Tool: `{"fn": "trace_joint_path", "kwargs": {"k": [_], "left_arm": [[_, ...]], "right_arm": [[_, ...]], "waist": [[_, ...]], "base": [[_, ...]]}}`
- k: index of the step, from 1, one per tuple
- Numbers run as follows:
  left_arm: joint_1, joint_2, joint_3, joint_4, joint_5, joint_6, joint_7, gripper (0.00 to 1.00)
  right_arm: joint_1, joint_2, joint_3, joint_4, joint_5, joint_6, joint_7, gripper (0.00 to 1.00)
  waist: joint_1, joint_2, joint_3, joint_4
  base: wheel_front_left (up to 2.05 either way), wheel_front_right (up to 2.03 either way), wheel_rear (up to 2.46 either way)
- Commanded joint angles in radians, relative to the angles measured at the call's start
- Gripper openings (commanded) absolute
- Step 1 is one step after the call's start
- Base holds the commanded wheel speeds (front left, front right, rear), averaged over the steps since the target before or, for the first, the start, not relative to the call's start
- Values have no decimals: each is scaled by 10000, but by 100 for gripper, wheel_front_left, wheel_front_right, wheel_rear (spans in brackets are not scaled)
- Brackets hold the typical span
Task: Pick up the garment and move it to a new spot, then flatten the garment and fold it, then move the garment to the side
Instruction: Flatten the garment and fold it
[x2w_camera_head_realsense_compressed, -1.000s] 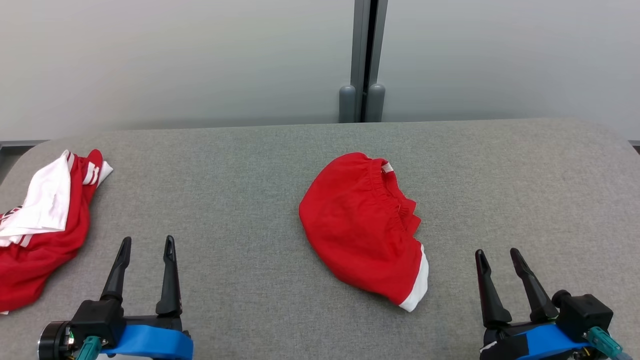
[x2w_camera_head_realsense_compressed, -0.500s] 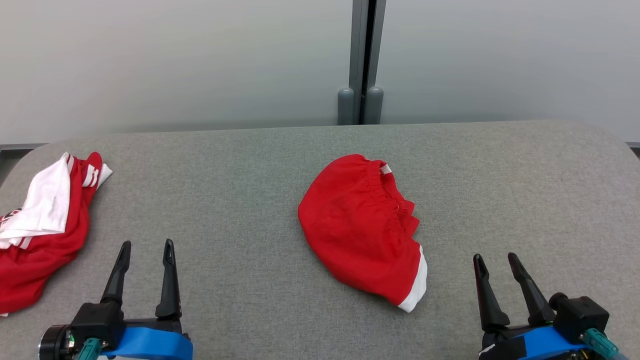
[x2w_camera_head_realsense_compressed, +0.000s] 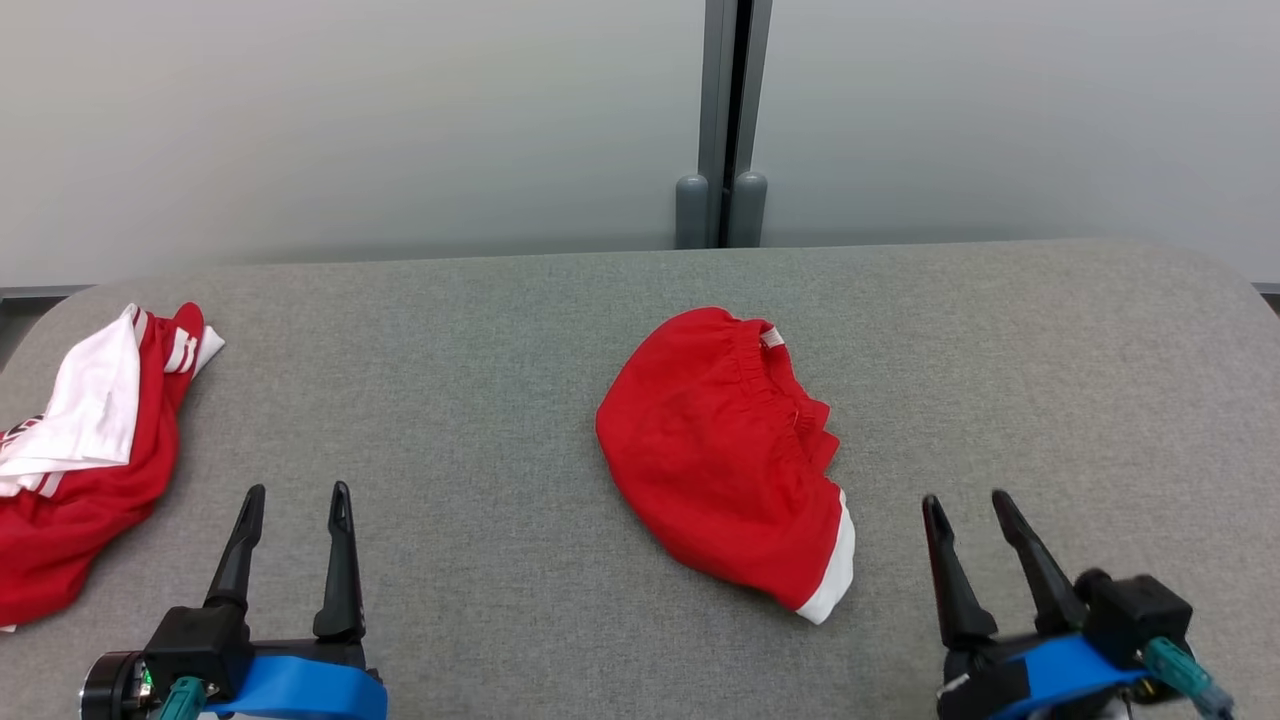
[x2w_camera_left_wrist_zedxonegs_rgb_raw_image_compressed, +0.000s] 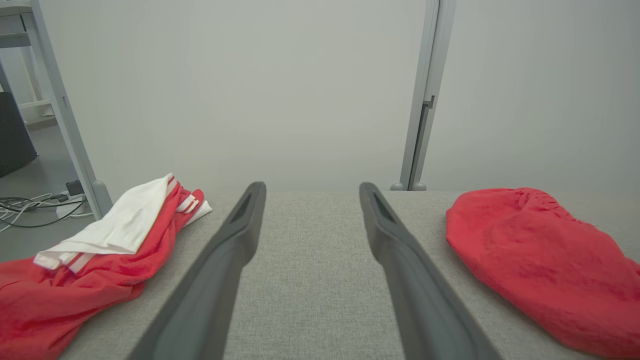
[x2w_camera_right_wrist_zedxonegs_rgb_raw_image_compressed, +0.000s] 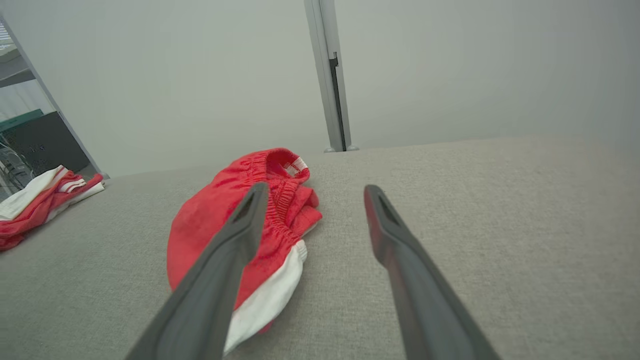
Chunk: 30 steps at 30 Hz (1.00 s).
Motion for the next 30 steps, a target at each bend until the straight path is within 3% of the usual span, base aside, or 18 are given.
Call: {"fn": "trace_joint_path", "kwargs": {"k": [1,10,30], "left_arm": [[-78,-6,51,-2,33,-38,-26,100],[-357,-80,-198,28,116,-128,-26,100],[-781,-165,-485,143,105,-202,-27,100]], "right_arm": [[-419,-54,145,-65,-90,5,-34,100],[-1673,-54,723,742,-436,5,-33,100],[-3506,-52,453,5853,-365,5,-31,100]], "waist": [[0,-2,36,12],[0,-2,295,338],[0,-2,1005,1115]], "base": [[0,0,0],[0,0,0],[0,0,0]]}}
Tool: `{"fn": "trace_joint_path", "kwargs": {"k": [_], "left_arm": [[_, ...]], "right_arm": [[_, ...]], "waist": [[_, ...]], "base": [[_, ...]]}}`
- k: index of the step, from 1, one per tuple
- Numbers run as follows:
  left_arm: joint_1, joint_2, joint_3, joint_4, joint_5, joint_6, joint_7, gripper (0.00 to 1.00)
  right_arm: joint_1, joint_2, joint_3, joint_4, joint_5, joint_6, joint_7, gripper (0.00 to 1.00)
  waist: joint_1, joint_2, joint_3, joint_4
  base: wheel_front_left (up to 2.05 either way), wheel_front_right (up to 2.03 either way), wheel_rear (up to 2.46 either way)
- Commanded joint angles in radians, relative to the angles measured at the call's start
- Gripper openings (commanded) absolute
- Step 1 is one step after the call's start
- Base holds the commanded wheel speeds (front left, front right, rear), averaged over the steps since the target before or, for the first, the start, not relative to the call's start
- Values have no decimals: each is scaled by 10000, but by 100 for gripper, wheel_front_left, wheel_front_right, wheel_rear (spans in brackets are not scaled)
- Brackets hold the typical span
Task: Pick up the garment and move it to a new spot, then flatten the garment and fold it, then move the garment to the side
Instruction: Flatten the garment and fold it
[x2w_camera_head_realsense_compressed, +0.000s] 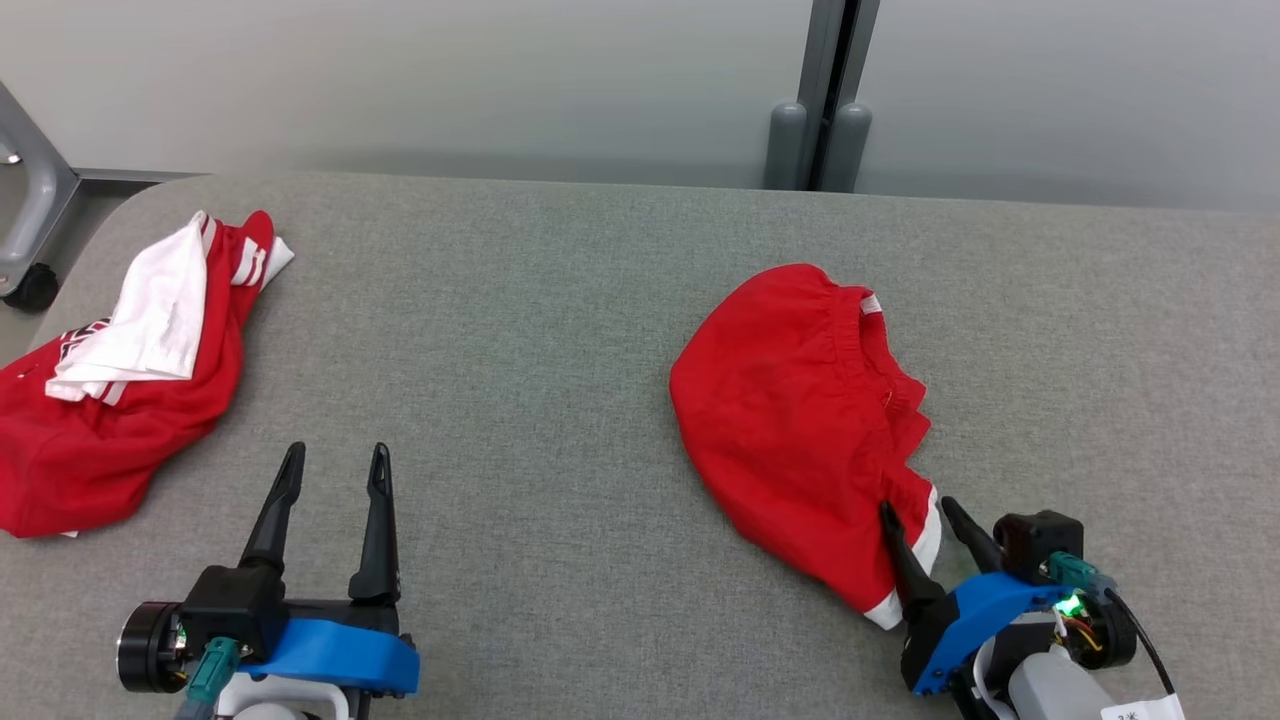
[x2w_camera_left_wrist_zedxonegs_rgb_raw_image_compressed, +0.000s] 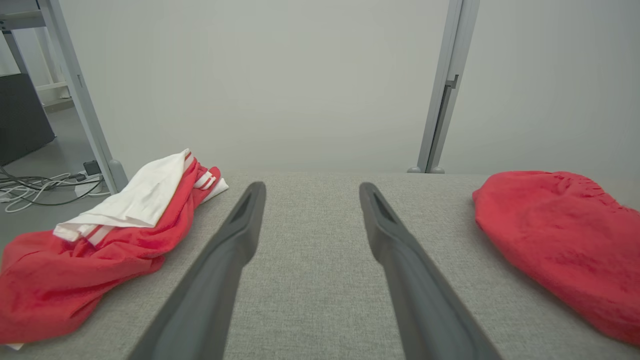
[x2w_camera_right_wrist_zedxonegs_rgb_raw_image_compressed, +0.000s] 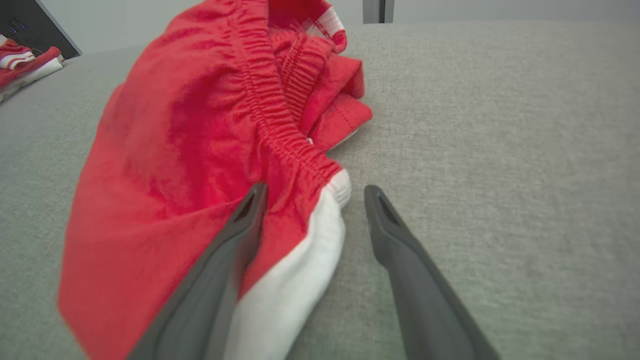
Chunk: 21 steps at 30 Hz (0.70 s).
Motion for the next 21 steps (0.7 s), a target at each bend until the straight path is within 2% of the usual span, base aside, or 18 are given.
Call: {"fn": "trace_joint_path", "kwargs": {"k": [1,7,8,9,10,14,21], "left_arm": [[-169,-14,-52,8,9,-72,-27,100],[-224,45,-44,29,-9,-76,-27,100],[-217,52,-28,25,-11,-78,-27,100],[-216,57,-12,21,-14,-79,-27,100],[-213,59,4,23,-18,-79,-27,100],[-157,33,22,46,-47,-83,-27,100],[-186,-40,-69,86,-96,-89,-27,100]], "right_arm": [[-140,-53,63,168,199,5,-31,100],[-79,-48,710,725,1112,5,-7,100],[-108,-45,838,729,1272,5,-4,78],[-129,-44,929,681,1425,5,-4,4],[-139,-44,988,620,1531,5,-7,0],[-169,-65,501,256,1492,3,-20,0],[113,-457,-1414,-641,894,5,-20,0]], "waist": [[-1,-2,27,40],[-1,-2,82,80],[-1,-2,91,59],[-1,-2,95,34],[-1,-2,91,-3],[-1,-2,26,-172],[-1,-2,-2,-393]], "base": [[0,0,0],[0,0,0],[0,0,0],[0,0,0],[0,0,0],[0,0,0],[0,0,0]]}}
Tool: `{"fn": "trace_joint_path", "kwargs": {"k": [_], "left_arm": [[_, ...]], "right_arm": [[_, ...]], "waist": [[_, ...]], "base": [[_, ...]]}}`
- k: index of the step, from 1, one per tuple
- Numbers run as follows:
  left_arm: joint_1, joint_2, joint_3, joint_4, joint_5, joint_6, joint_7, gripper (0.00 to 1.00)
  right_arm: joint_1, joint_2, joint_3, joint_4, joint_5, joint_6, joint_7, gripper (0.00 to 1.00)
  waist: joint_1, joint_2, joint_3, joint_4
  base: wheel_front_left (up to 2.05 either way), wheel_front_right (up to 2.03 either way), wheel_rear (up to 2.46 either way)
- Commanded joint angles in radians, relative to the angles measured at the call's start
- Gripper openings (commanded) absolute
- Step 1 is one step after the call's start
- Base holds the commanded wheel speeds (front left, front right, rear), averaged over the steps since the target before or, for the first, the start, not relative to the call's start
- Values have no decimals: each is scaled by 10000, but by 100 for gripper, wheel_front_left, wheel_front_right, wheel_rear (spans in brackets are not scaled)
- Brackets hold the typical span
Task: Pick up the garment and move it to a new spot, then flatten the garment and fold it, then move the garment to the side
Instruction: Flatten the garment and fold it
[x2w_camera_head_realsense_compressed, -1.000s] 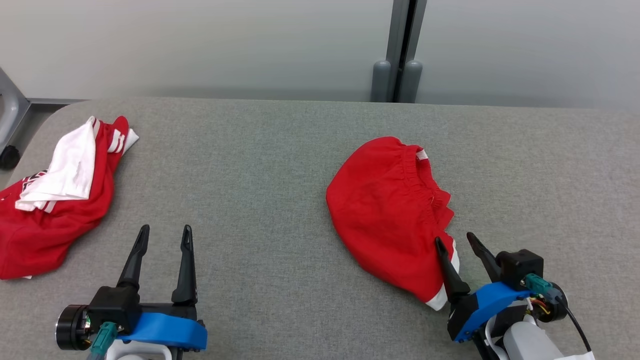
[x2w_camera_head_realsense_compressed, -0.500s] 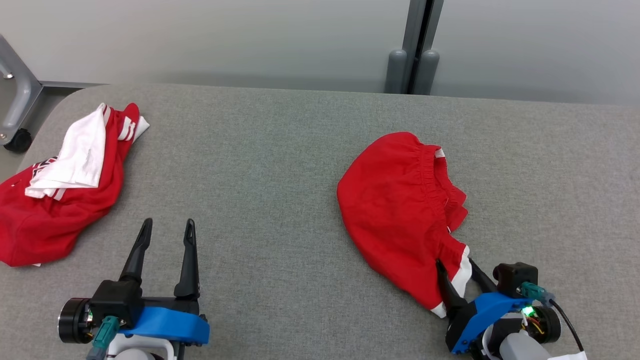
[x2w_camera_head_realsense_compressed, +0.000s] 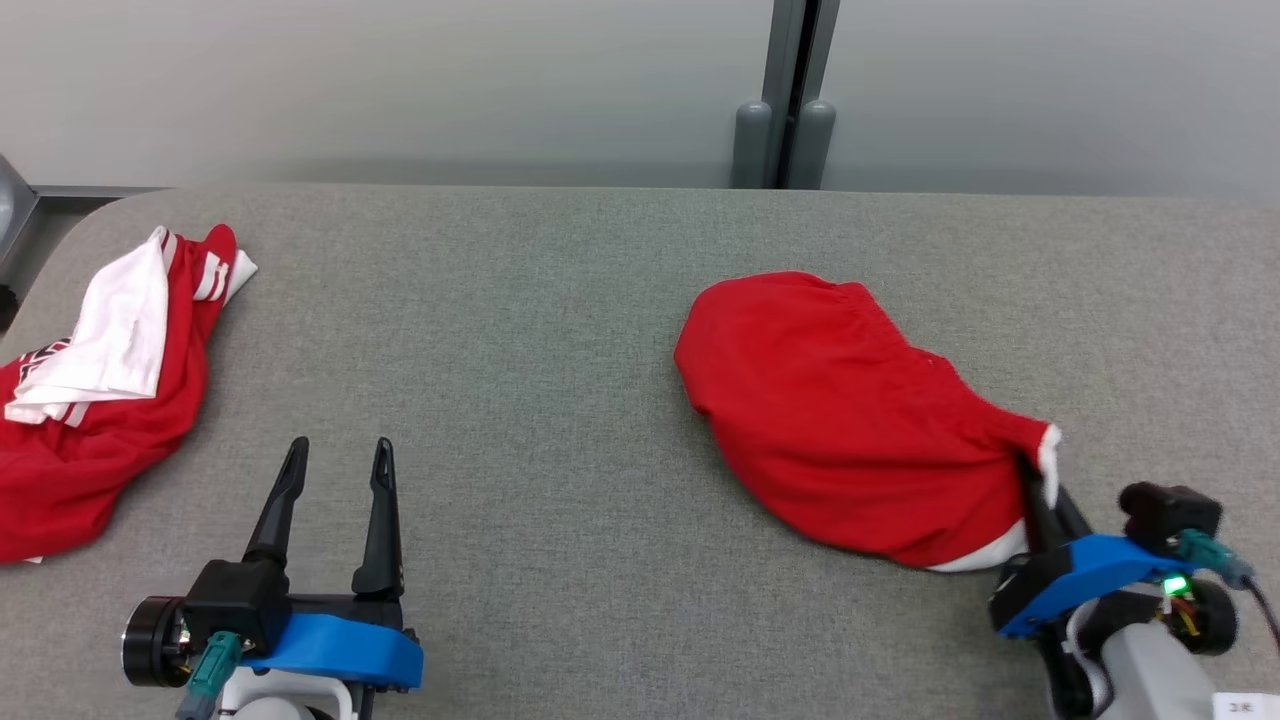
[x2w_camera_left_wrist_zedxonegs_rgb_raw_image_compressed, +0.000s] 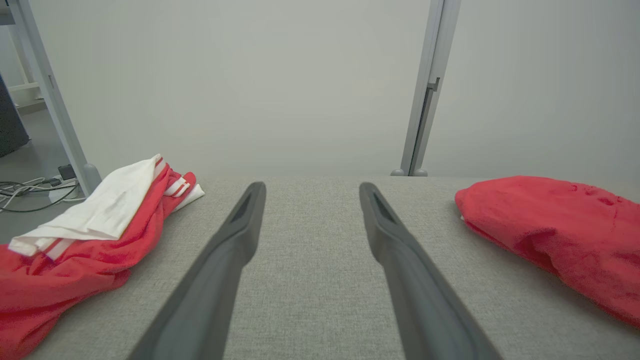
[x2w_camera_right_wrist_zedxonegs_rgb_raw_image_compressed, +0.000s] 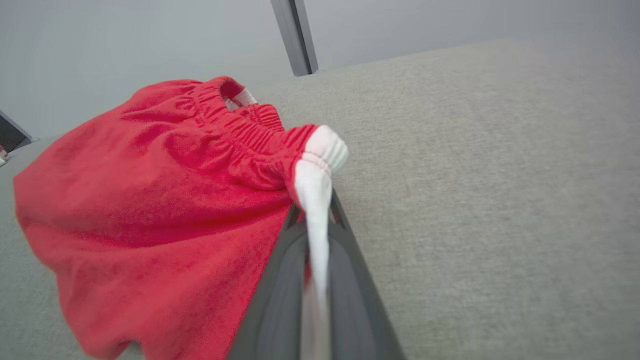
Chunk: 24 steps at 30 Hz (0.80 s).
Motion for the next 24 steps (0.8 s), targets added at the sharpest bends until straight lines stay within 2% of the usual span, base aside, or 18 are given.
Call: {"fn": "trace_joint_path", "kwargs": {"k": [1,8,12,17,24], "left_arm": [[-55,-25,-63,2,-20,-73,-27,100],[-70,-44,-36,-20,6,-52,-27,100],[-95,-57,-45,10,-14,-53,-27,100],[-159,-76,-162,94,-87,-54,-27,100],[-201,-134,-250,104,-190,-55,-27,100]], "right_arm": [[117,-241,-381,-210,-58,5,-9,0],[-79,-1272,-1857,-1081,-334,5,-10,0],[-442,-1570,-2114,-1596,-410,5,-9,0],[-715,-1291,-1428,-2259,-588,5,-9,0],[-873,-469,638,-2709,-505,5,-9,0]], "waist": [[-1,0,10,-44],[-1,0,72,-184],[-1,0,74,-272],[-1,0,-25,-266],[-1,0,-148,121]], "base": [[0,0,0],[0,0,0],[0,0,0],[0,0,0],[0,0,0]]}}
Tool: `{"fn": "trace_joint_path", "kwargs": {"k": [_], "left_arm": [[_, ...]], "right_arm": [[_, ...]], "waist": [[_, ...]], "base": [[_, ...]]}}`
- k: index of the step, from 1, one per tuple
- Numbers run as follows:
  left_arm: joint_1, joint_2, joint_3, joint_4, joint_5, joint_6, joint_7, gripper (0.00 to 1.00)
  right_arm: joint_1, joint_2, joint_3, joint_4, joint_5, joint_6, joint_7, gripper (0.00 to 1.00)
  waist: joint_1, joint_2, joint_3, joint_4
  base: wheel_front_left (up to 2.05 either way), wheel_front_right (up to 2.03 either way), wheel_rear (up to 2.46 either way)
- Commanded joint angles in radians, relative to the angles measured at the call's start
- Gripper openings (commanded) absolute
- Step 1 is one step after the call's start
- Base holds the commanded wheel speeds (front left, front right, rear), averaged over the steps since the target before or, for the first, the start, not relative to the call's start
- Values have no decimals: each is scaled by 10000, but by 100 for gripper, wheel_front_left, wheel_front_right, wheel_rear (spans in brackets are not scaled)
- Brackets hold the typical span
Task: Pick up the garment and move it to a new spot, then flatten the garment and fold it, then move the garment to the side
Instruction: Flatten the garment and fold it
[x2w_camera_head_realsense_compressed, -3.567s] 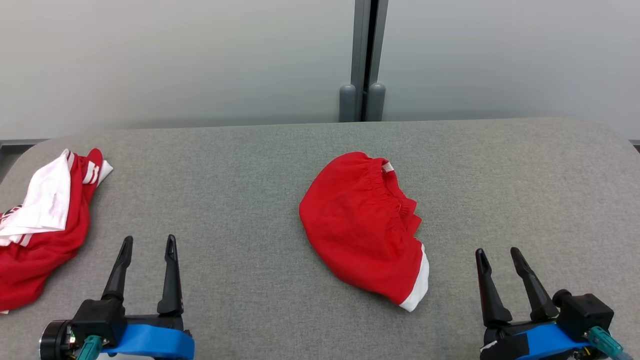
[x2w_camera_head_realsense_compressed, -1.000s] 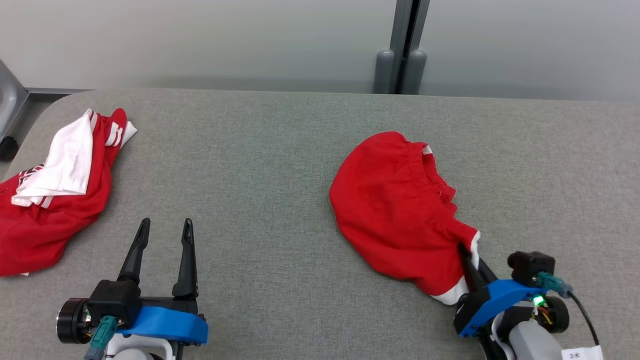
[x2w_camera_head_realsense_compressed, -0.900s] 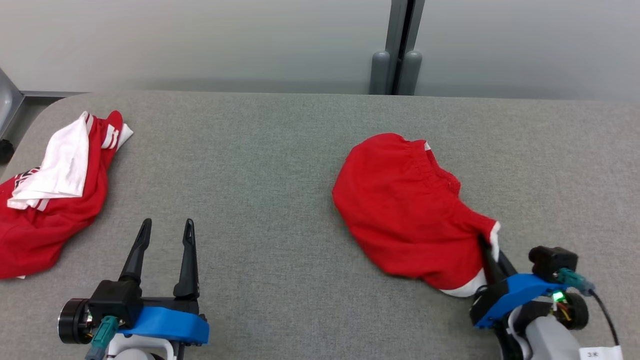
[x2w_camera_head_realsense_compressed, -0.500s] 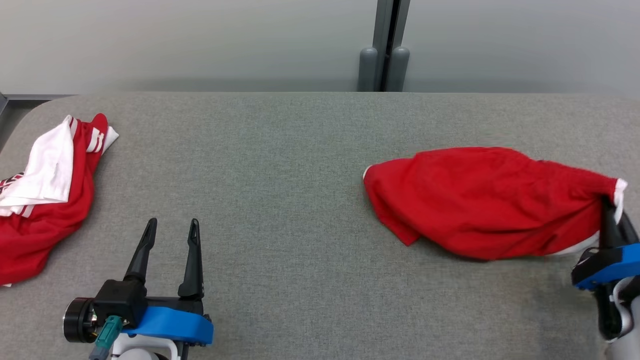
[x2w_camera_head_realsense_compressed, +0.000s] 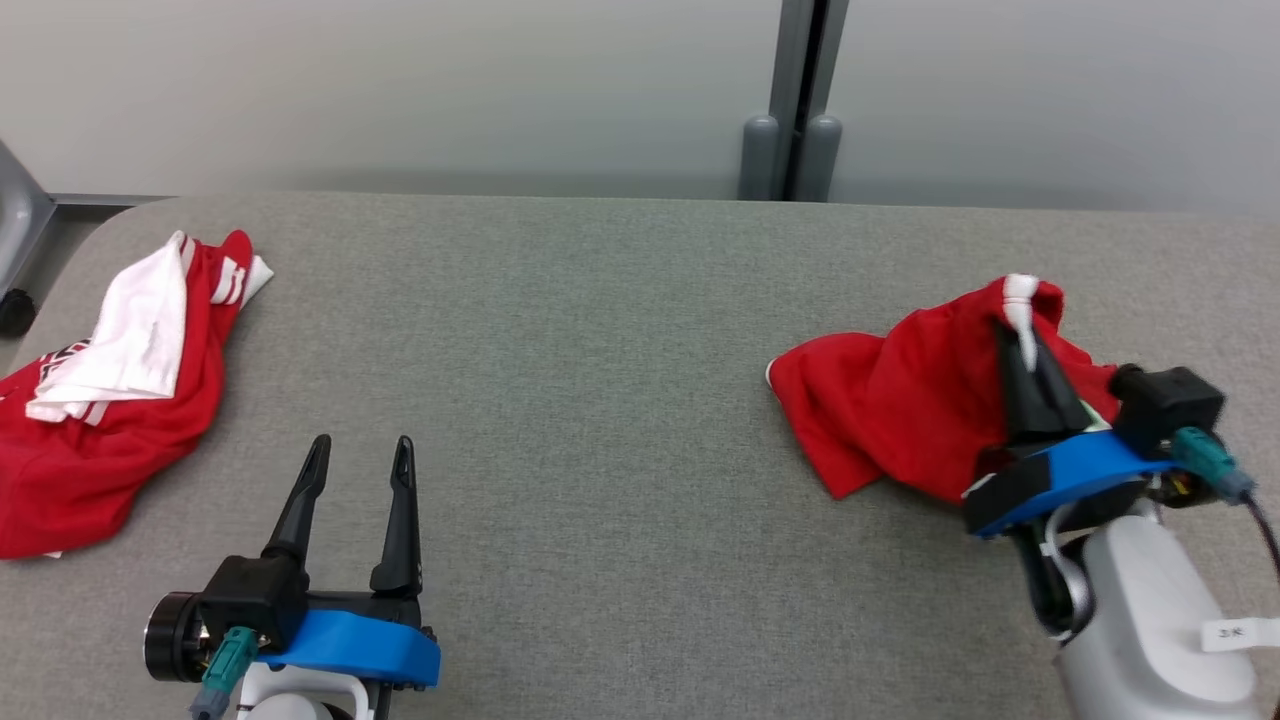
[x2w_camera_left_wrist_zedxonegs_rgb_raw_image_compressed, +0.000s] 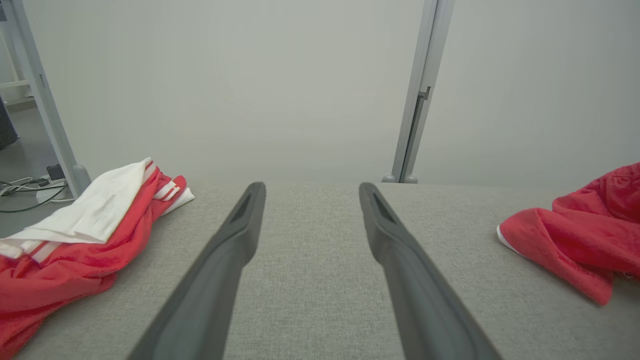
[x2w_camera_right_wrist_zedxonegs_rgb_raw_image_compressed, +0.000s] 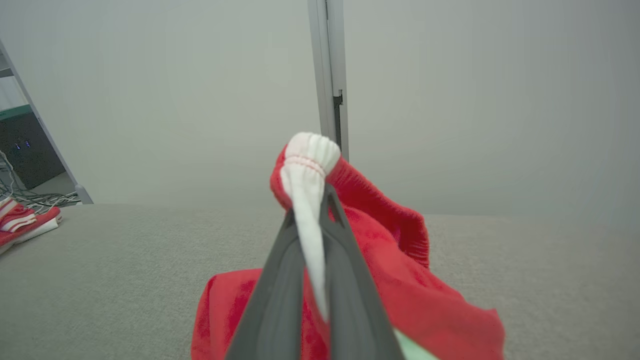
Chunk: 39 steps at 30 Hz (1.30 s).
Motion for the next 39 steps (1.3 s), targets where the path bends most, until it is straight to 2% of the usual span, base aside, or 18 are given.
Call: {"fn": "trace_joint_path", "kwargs": {"k": [1,8,12,13,22,24,25,29,33,39], "left_arm": [[-104,2,-1,22,-60,-24,-27,100],[-76,-65,-48,78,-184,-25,-27,100],[-86,-93,-113,135,-241,-25,-27,100],[-86,-93,-113,135,-241,-25,-27,100],[-134,-111,-134,276,-347,-25,-27,100],[-127,-114,-148,298,-379,-25,-27,100],[-119,-114,-152,311,-411,-24,-27,100],[-18,-115,-109,348,-463,35,-27,100],[165,-114,-39,338,-401,58,-27,100],[283,-113,179,234,-239,74,-26,100]], "right_arm": [[-167,215,536,-47,53,5,-9,0],[-415,783,2967,606,366,5,-9,0],[-527,849,4439,944,896,5,-9,0],[-527,849,4439,944,896,5,-9,0],[-515,825,7838,1472,2371,5,-9,0],[-463,835,8354,1556,2572,5,-11,24],[-444,830,8532,1575,2675,5,-11,100],[-390,828,8671,1424,2816,5,-9,100],[-147,830,7880,1048,2266,5,-9,100],[393,750,5868,379,1071,5,-9,100]], "waist": [[0,-1,-6,168],[0,-1,42,936],[0,-1,186,1349],[0,-1,186,1349],[0,-1,305,1849],[0,-1,291,1868],[0,-1,277,1863],[0,-1,138,1669],[0,-1,-69,1257],[0,-1,-176,669]], "base": [[0,0,0],[0,0,0],[0,0,0],[0,0,0],[0,0,0],[0,0,0],[0,0,0],[0,0,0],[0,0,0],[0,0,0]]}}
